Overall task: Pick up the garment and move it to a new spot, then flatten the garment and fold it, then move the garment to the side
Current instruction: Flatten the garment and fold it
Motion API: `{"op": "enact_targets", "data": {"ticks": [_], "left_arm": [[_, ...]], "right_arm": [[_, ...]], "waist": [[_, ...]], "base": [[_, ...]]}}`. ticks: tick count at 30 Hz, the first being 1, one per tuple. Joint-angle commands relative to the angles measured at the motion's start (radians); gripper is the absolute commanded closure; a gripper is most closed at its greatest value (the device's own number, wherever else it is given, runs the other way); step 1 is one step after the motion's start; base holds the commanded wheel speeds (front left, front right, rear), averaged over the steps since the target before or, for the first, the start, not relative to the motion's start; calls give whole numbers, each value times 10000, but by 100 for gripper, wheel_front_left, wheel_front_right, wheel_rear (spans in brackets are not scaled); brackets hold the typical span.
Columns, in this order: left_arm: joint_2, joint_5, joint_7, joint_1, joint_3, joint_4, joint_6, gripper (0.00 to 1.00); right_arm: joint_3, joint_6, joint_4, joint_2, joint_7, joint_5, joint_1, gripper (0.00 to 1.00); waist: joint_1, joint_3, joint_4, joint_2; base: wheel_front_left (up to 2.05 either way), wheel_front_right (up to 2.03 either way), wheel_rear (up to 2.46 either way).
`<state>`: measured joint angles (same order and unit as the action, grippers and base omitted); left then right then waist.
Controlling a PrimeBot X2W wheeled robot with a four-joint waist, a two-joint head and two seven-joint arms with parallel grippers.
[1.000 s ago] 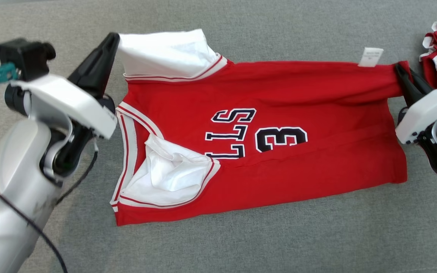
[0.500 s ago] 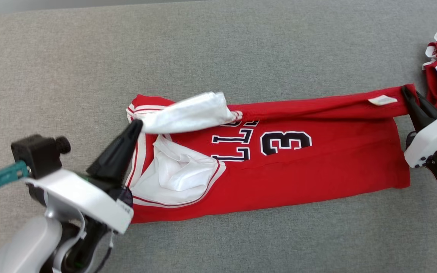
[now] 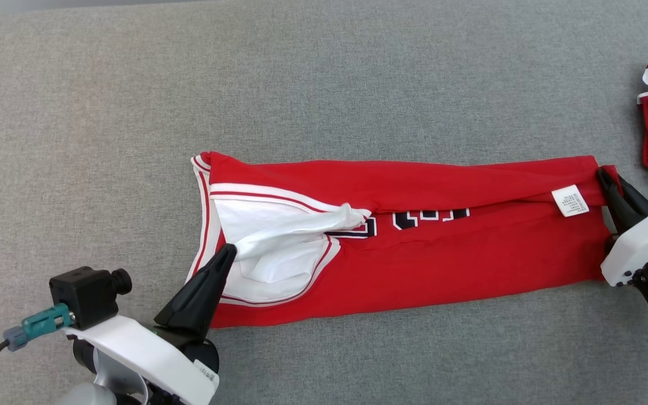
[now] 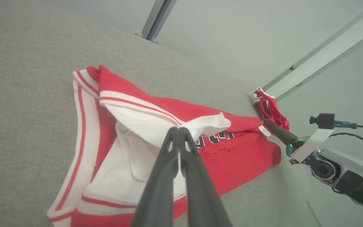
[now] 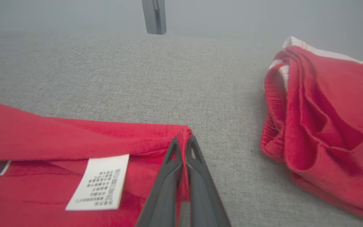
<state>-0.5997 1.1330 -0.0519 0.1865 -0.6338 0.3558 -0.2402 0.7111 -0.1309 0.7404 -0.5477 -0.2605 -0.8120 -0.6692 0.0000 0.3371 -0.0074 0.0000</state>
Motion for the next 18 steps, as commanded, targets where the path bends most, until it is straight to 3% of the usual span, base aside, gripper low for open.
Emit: {"op": "enact_targets", "data": {"ticks": [1, 15, 16, 17, 18], "left_arm": [[-45, 75, 30, -123, -8, 1, -67, 100], [2, 43, 461, -261, -430, -889, -325, 100], [-42, -33, 535, -224, -510, -1031, -378, 100], [-57, -200, 615, -110, -642, -1252, -444, 100], [-57, -200, 615, -110, -642, -1252, -444, 100]], "right_arm": [[-122, -1, -10, -3, -65, 74, 194, 100], [-396, -2, 209, 359, -59, 356, 684, 100], [-399, -2, 251, 394, -57, 363, 700, 94], [-443, -2, 381, 426, -57, 468, 689, 76], [-443, -2, 381, 426, -57, 468, 689, 76]], "waist": [[0, 14, 7, 0], [0, -56, 24, 0], [0, -78, 19, 0], [0, -135, 14, 0], [0, -135, 14, 0]], "base": [[0, 0, 0], [0, 0, 0], [0, 0, 0], [0, 0, 0], [0, 0, 0]]}}
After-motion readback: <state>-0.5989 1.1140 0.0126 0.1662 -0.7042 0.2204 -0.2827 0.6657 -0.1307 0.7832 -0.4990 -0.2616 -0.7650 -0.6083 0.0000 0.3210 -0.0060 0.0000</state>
